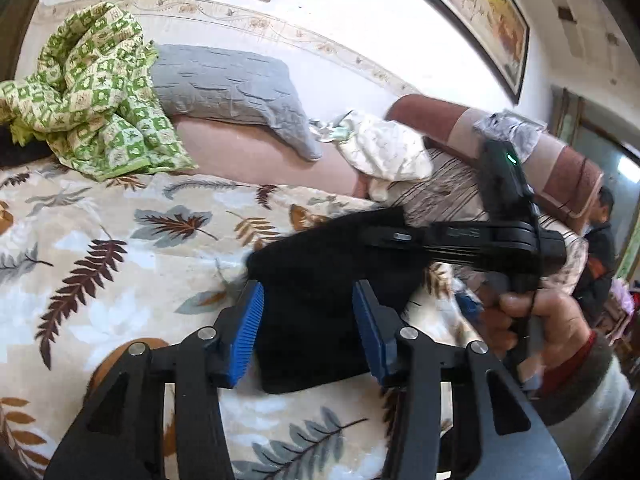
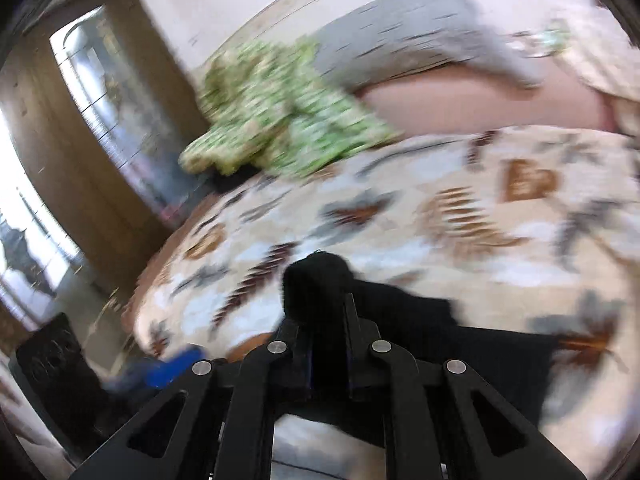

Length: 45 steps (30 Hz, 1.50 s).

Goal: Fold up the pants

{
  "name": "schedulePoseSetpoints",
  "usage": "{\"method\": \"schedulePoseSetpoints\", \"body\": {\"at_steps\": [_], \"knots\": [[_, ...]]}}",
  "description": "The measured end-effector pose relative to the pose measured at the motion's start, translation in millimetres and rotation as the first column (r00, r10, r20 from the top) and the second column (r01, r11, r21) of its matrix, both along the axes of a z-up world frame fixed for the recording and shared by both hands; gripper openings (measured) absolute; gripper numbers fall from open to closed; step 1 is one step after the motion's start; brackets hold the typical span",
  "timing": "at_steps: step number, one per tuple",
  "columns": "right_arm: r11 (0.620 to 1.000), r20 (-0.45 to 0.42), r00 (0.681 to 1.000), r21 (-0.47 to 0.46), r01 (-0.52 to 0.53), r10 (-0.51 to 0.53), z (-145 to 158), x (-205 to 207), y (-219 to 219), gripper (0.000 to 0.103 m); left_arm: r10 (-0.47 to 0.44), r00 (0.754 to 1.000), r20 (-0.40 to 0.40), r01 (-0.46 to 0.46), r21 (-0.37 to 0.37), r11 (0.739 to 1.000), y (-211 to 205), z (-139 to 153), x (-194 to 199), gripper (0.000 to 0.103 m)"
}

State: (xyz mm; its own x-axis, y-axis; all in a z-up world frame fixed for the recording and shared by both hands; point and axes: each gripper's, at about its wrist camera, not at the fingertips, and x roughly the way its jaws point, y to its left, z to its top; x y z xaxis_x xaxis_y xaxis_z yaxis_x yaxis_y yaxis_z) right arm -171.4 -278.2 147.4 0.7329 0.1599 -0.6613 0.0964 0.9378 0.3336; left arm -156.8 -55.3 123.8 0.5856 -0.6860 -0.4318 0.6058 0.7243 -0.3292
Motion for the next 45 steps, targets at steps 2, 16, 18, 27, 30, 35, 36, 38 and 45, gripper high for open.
{"method": "schedulePoseSetpoints", "body": {"at_steps": [2, 16, 18, 27, 30, 35, 36, 38, 45], "knots": [[0.997, -0.013, 0.997, 0.023, 0.073, -0.072, -9.1, -14.2, -32.4, 0.01, 0.007, 1.0, -0.024, -0.006, 0.054, 0.999, -7.6, -7.6, 7.3, 0.045], [0.962, -0.094, 0.959, -0.075, 0.261, -0.267, -50.7, -22.7, -93.3, 0.033, -0.021, 0.987, -0.159, 0.06, 0.246, 0.967, -89.6, -26.4, 52.8, 0.045], [0.968, -0.07, 0.968, -0.09, 0.233, -0.239, -35.6, -34.8, -84.9, 0.033, -0.009, 0.984, -0.179, 0.06, 0.282, 0.958, -99.3, -35.6, 63.4, 0.045], [0.985, -0.212, 0.975, -0.167, 0.032, -0.068, -82.9, -49.2, -26.1, 0.03, 0.03, 0.968, -0.248, 0.053, 0.321, 0.946, -110.0, -69.9, 85.0, 0.061], [0.995, -0.175, 0.98, -0.062, 0.081, -0.09, -74.1, -60.5, -42.3, 0.031, 0.034, 0.972, -0.234, 0.045, 0.322, 0.946, -109.2, -67.4, 82.5, 0.061], [0.971, -0.121, 0.964, -0.061, 0.231, -0.237, -61.9, -58.3, -73.5, 0.06, 0.044, 0.971, -0.234, 0.033, 0.317, 0.948, -107.8, -66.8, 81.3, 0.061], [0.967, -0.136, 0.957, -0.057, 0.249, -0.255, -68.2, -52.8, -78.7, 0.06, 0.047, 0.971, -0.233, 0.03, 0.316, 0.948, -108.2, -66.9, 81.5, 0.061], [0.969, -0.157, 0.956, -0.038, 0.246, -0.249, -80.0, -39.2, -85.0, 0.055, 0.054, 0.972, -0.231, 0.022, 0.314, 0.949, -108.2, -67.1, 81.1, 0.061], [0.965, -0.109, 0.966, -0.146, 0.219, -0.236, -73.4, -12.5, -83.7, 0.011, 0.091, 0.969, -0.231, -0.019, 0.299, 0.954, -106.7, -71.0, 84.9, 0.065]]}}
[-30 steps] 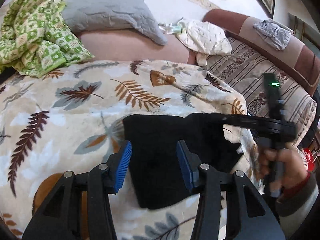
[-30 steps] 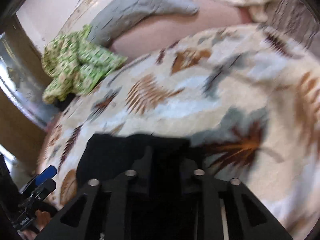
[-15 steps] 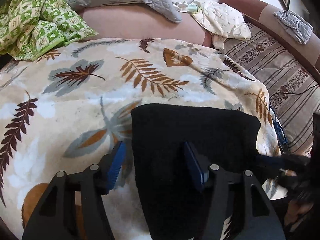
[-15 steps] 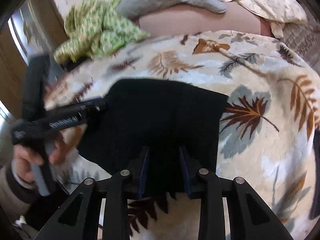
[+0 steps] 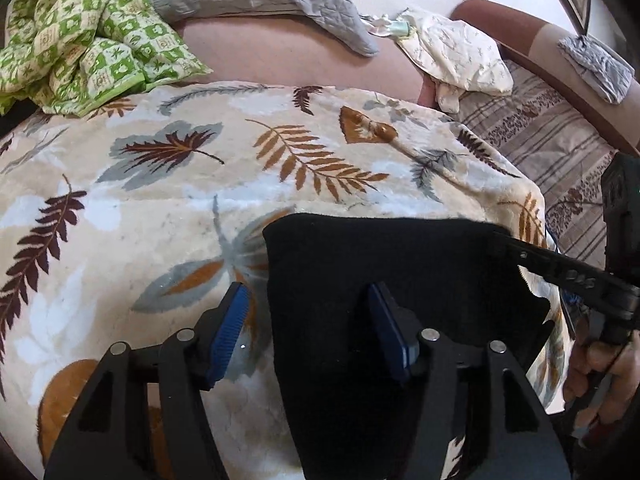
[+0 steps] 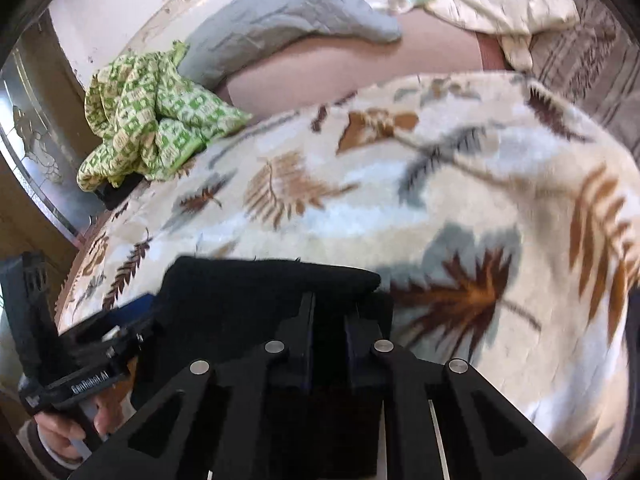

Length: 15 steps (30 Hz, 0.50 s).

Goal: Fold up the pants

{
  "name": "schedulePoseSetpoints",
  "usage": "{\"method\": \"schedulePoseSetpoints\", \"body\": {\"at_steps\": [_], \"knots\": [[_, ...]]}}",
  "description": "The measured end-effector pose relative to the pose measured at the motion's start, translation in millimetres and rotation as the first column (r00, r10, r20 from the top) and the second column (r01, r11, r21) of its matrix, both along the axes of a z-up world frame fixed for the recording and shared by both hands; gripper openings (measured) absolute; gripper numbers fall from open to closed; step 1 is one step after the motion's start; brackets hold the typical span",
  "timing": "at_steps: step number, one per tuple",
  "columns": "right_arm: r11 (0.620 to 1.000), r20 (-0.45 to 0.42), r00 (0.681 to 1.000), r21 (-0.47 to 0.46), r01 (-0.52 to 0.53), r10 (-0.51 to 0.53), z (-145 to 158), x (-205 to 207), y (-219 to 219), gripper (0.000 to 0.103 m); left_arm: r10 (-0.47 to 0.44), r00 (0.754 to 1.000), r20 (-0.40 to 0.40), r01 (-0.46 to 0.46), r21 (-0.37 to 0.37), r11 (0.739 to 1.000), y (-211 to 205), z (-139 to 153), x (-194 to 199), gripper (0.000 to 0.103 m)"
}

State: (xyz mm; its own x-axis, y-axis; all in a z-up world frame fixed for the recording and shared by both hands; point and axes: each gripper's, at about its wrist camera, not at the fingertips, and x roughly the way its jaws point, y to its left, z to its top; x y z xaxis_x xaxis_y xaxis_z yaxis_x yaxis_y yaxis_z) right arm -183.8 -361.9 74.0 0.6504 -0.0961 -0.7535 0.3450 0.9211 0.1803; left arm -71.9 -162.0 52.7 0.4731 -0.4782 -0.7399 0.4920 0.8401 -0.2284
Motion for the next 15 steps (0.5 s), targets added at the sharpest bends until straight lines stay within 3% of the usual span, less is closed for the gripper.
{"method": "schedulePoseSetpoints", "body": {"at_steps": [1, 4, 7, 11, 15], "knots": [[0.999, -0.032, 0.999, -0.052, 0.013, -0.014, -4.8, 4.9, -1.5, 0.011, 0.002, 1.0, -0.005, -0.002, 0.002, 1.0, -1.2, -1.8, 0.5, 0.065], [0.999, -0.052, 0.998, 0.024, 0.032, -0.03, -15.2, 5.8, -14.6, 0.016, 0.002, 1.0, -0.005, -0.002, 0.004, 1.0, -2.7, -2.4, -1.9, 0.065], [0.999, -0.025, 0.999, 0.027, 0.041, -0.041, 4.2, -10.8, -11.1, 0.019, 0.001, 1.0, 0.002, -0.001, 0.009, 1.0, -0.5, 0.5, -4.7, 0.065], [0.997, 0.004, 0.997, -0.015, -0.072, 0.072, 27.2, -32.0, 25.6, 0.02, 0.011, 1.0, 0.005, -0.011, 0.014, 1.0, 0.4, 0.7, -8.1, 0.065], [0.984, -0.06, 0.984, -0.049, -0.173, 0.17, 14.8, -43.6, 64.0, 0.02, 0.02, 1.0, 0.014, -0.021, 0.02, 1.0, -0.7, 0.6, -11.8, 0.065]]}}
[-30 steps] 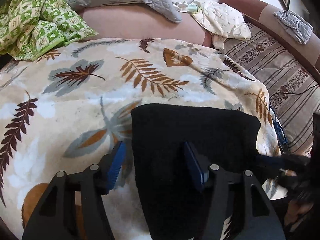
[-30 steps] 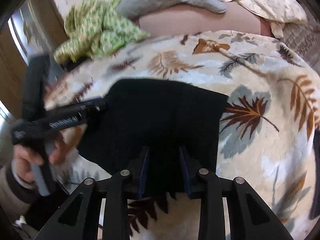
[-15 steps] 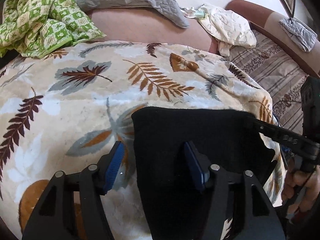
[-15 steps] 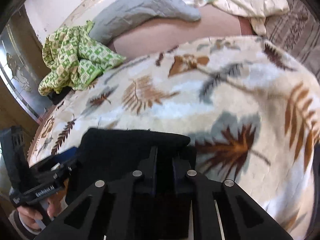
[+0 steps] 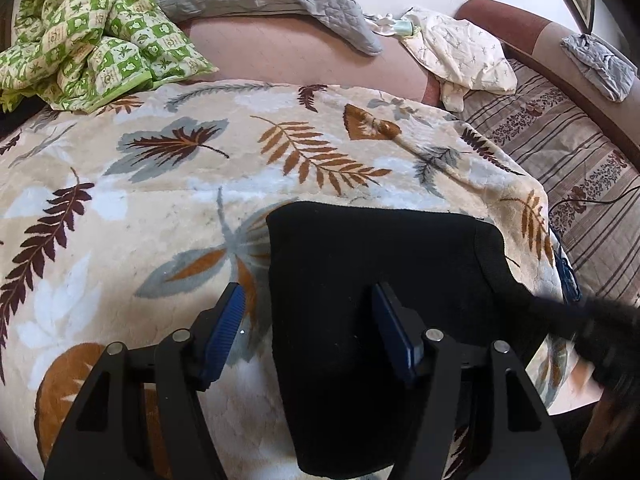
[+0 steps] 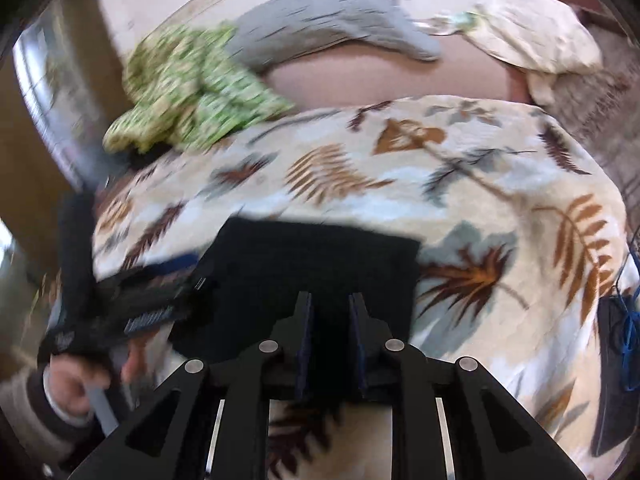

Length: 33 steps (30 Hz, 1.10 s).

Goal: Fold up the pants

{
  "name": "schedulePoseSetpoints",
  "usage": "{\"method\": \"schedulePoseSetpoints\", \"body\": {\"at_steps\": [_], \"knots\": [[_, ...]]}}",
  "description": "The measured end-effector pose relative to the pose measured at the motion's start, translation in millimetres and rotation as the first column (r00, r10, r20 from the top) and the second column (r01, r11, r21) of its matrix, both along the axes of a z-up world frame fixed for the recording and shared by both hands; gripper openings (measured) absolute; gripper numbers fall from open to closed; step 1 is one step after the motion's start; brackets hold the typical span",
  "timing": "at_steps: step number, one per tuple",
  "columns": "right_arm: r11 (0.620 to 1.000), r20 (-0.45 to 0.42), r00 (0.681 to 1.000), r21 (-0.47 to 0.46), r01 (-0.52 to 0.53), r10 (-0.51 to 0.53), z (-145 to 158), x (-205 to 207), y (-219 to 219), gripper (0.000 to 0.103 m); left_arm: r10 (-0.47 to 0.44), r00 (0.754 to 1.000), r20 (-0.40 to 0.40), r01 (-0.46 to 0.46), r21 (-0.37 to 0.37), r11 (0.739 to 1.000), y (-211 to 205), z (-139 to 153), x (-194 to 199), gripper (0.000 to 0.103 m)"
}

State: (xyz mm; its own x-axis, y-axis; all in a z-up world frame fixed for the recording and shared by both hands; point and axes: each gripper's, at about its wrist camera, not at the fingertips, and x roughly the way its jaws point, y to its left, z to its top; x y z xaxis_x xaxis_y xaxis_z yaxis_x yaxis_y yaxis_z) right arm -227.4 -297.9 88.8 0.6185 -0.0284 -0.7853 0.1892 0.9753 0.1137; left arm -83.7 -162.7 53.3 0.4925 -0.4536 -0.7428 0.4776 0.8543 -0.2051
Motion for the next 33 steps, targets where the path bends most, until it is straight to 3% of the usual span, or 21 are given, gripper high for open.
{"method": "schedulePoseSetpoints", "body": {"at_steps": [2, 9, 14, 19, 24, 28, 33], "knots": [[0.999, -0.064, 0.998, -0.036, 0.008, -0.01, -17.0, -3.4, 4.9, 0.02, -0.006, 1.0, 0.001, 0.006, 0.002, 1.0, -1.7, -0.4, -2.0, 0.065], [0.997, -0.006, 0.998, 0.046, 0.055, -0.055, -11.9, -19.8, -4.5, 0.02, 0.003, 1.0, 0.025, -0.003, 0.021, 1.0, -2.1, 3.2, -7.0, 0.065], [0.99, 0.077, 0.989, 0.077, 0.117, -0.122, -0.2, -26.9, -16.8, 0.045, 0.02, 0.999, 0.044, -0.02, 0.02, 1.0, 5.0, 13.5, -12.0, 0.066], [0.985, 0.11, 0.979, 0.046, 0.169, -0.173, 2.1, -26.5, -22.7, 0.047, 0.056, 0.994, 0.096, -0.058, 0.021, 0.998, 15.4, 25.4, -17.3, 0.075], [0.984, 0.119, 0.977, 0.043, 0.173, -0.177, -1.1, -20.9, -19.7, 0.057, 0.076, 0.99, 0.122, -0.08, 0.033, 0.996, 23.8, 28.4, -19.5, 0.079], [0.987, 0.094, 0.982, 0.027, 0.16, -0.162, -5.8, -13.1, -16.5, 0.066, 0.074, 0.993, 0.09, -0.075, 0.01, 0.997, 34.5, 28.5, -17.4, 0.082], [0.981, 0.062, 0.981, 0.077, 0.179, -0.184, -13.7, -6.7, -28.3, 0.07, 0.06, 0.998, -0.025, -0.062, -0.103, 0.993, 53.5, 25.1, -8.6, 0.085]]}}
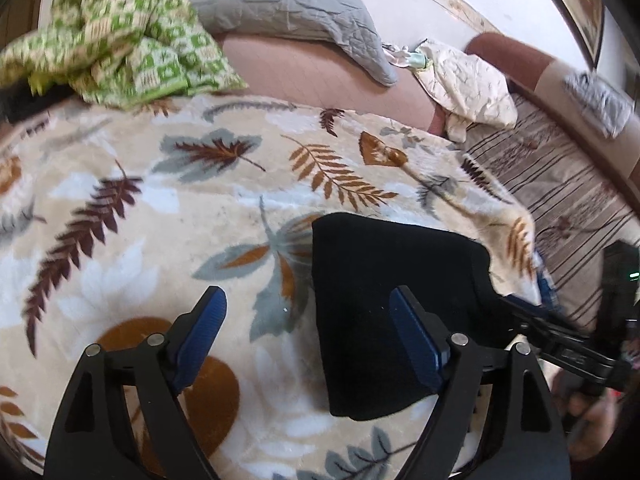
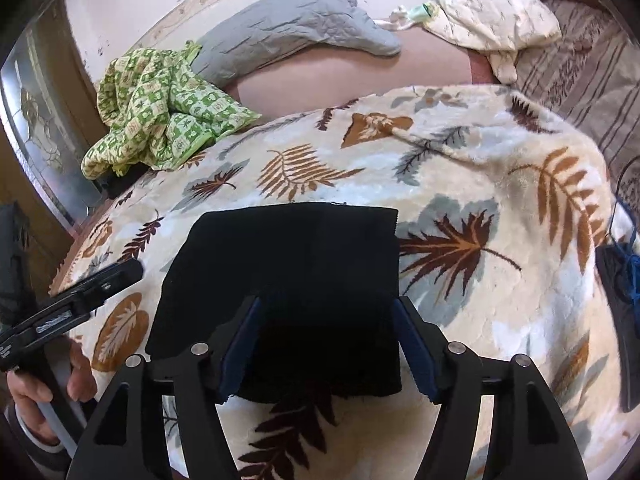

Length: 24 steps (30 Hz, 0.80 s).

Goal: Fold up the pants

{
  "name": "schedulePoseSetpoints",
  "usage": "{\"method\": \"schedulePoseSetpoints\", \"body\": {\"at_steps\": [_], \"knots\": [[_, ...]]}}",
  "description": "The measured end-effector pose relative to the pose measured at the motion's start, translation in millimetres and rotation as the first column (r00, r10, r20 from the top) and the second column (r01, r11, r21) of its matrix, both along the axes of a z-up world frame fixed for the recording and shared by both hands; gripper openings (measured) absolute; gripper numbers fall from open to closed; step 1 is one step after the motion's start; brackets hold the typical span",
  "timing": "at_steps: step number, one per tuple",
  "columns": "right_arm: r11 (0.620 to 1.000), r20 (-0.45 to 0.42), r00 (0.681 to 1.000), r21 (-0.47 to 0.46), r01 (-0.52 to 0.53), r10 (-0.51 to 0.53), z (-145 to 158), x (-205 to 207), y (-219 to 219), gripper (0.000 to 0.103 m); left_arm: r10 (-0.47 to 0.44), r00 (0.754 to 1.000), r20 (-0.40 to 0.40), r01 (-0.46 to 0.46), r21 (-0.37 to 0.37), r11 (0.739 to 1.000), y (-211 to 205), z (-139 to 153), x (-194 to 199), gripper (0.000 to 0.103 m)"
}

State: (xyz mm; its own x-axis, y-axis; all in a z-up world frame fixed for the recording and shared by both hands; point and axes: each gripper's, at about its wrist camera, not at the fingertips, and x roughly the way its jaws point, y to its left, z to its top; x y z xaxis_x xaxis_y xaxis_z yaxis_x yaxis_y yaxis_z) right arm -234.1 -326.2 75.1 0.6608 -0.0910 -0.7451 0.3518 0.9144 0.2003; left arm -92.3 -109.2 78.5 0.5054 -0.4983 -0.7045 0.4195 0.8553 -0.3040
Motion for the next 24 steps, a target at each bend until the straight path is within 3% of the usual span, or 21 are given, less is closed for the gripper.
{"method": "schedulePoseSetpoints", "body": {"at_steps": [6, 15, 19, 24], "knots": [[0.994, -0.044, 0.999, 0.11, 0.016, -0.011, -20.4, 15.0, -18.0, 0.071, -0.037, 0.995, -0.092, 0.035, -0.019, 0.999, -9.5, -17.3, 5.9, 0.086], [0.951, -0.004, 1.0, 0.31, 0.021, -0.021, -45.3, 14.7, -43.8, 0.076, -0.117, 0.977, -0.18, 0.108, -0.057, 0.993, -40.0, -40.5, 17.8, 0.086], [0.946, 0.019, 1.0, 0.323, 0.006, -0.013, -48.0, 14.7, -45.4, 0.077, -0.123, 0.97, -0.208, 0.112, -0.064, 0.992, -48.7, -48.5, 24.3, 0.088], [0.953, 0.026, 1.0, 0.303, -0.006, -0.002, -47.7, 16.6, -41.3, 0.077, -0.121, 0.975, -0.188, 0.114, -0.048, 0.992, -53.7, -50.5, 24.2, 0.09]]}}
